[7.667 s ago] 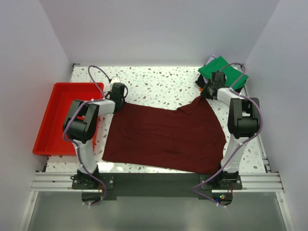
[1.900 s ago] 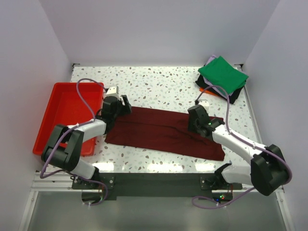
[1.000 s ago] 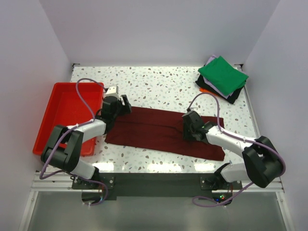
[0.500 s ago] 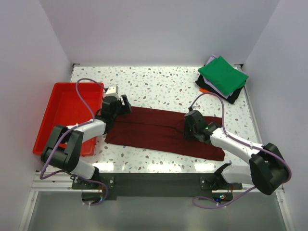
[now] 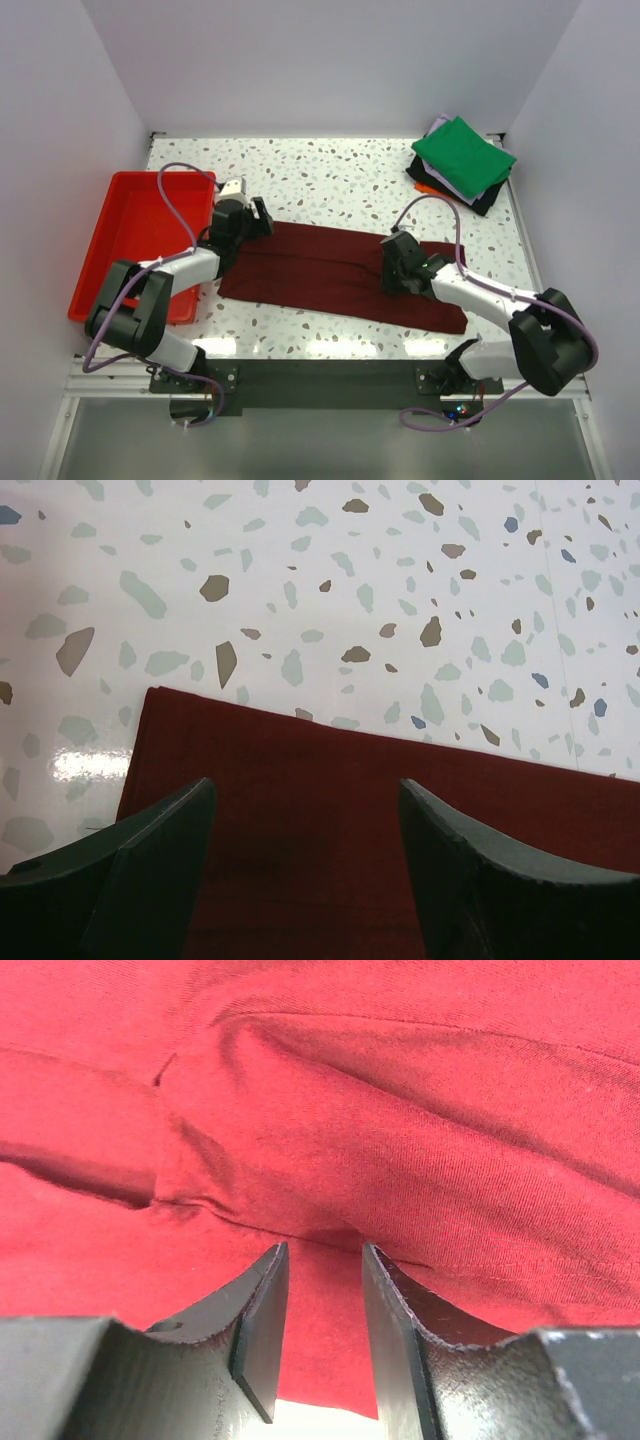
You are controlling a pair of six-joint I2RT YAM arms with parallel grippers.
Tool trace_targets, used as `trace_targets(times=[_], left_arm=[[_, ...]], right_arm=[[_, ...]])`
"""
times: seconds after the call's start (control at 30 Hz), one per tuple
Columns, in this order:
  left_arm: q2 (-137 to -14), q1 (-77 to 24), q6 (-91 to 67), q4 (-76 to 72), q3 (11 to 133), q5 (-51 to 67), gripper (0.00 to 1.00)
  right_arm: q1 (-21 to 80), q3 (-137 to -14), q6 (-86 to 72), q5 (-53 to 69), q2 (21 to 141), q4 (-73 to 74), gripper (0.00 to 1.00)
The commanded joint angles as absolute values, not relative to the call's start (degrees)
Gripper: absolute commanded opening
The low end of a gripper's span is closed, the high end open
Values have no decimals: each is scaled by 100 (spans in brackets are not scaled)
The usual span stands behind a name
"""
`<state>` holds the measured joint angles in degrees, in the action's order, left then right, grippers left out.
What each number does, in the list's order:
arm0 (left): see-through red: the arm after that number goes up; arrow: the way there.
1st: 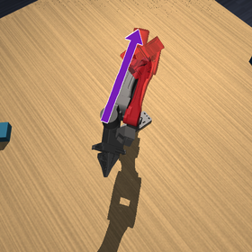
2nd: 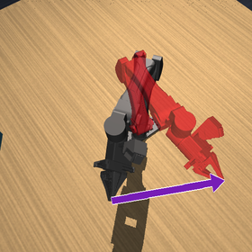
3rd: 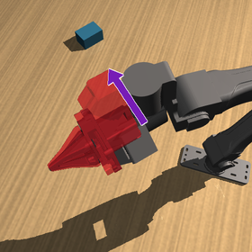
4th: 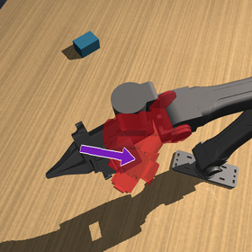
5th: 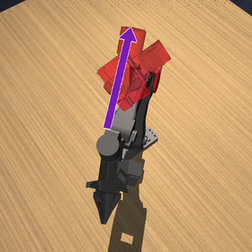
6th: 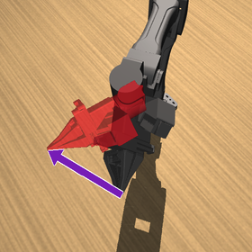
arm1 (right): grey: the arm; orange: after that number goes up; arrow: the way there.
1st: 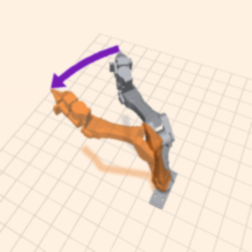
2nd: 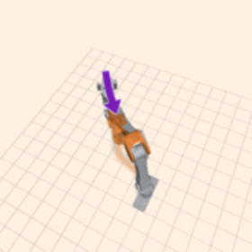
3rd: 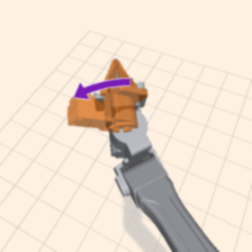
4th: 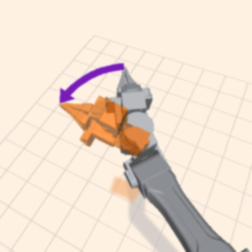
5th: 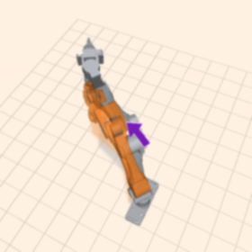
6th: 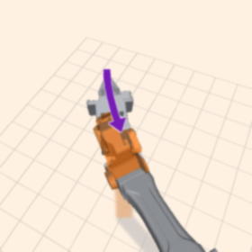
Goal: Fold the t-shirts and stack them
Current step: Fold the tshirt
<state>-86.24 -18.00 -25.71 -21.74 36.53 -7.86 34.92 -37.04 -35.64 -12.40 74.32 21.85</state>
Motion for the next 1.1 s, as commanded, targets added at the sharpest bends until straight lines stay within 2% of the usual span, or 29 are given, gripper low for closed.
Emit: trace_targets(times=[0.0,0.7,0.8,0.97,1.07], left_arm=[[-8490,-1749,-2452,-2399,3630,-765,78],[-8473,-1740,-2452,-2382,3630,-791,79],[-8473,-1740,-2452,-2391,3630,-782,79],[-8481,-1740,-2461,-2391,3630,-765,79],[-8481,-1740,-2461,-2399,3621,-747,79]], right_arm=[[3454,-3656,-3691,-1353,7523,2092,39],[3094,-3542,-3665,-1468,7778,1644,35],[3094,-3525,-3683,-1468,7752,1617,28],[3102,-3507,-3700,-1520,7585,1723,11],[3111,-3489,-3691,-1617,7410,1810,7]])
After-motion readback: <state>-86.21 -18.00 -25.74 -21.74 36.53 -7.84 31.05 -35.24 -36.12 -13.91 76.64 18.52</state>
